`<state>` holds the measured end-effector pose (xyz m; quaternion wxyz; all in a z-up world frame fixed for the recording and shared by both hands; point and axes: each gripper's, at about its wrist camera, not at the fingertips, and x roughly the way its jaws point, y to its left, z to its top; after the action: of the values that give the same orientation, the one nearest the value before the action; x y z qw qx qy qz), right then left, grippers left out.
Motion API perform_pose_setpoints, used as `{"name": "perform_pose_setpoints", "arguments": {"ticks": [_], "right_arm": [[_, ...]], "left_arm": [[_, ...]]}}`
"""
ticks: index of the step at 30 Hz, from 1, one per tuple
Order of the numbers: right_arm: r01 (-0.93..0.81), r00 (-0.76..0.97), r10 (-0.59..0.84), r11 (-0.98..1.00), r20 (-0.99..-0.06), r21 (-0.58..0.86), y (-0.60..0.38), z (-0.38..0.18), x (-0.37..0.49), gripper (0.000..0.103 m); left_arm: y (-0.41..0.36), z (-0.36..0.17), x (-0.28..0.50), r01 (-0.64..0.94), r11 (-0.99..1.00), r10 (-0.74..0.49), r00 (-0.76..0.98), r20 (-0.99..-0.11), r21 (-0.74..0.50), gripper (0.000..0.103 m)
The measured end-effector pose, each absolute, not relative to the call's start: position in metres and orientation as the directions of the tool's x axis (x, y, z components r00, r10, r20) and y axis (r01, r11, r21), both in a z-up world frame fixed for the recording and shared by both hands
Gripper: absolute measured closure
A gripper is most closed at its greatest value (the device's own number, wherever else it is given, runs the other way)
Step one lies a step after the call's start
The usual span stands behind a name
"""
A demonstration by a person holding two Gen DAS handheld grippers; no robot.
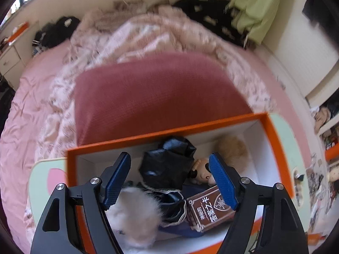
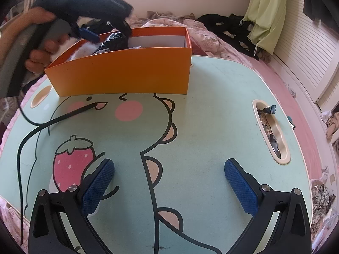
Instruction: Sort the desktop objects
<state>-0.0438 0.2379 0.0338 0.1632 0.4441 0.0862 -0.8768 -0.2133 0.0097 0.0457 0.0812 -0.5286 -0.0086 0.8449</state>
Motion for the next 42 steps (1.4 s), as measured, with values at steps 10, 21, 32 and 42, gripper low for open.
{"name": "perform_pose_setpoints", "arguments": {"ticks": [10,21,32,42], "right_arm": [[0.364,-0.553,-0.212,-0.931,-0.806,-0.005,0.242,0.033,-0.045,0.000],[0.367,-0.552,-0.215,-0.930,-0.805,-0.003,0.243,0.032,-0.045,0.000],[0.368,-0.552,-0.217,-0.930,-0.805,-0.002,0.243,0.036,-0.044,0.000],[0.370,-0.552,-0.219,-0.929,-0.805,-0.001,0.245,0.037,-0.043,0.000]], "left_arm": [[0.001,0.083,-0.181,-0.262,-0.942,0.321,-0.519,-0.792,-0.210,0.070],[0.013,0.123,-0.159,-0.277,-0.960,0.213,-0.615,-0.759,-0.045,0.065],[0.015,0.091,-0.176,-0.227,-0.974,0.140,-0.600,-0.788,0.000,0.048],[0.012,0.033,-0.215,-0.232,-0.973,0.109,-0.382,-0.918,-0.019,0.047]]}}
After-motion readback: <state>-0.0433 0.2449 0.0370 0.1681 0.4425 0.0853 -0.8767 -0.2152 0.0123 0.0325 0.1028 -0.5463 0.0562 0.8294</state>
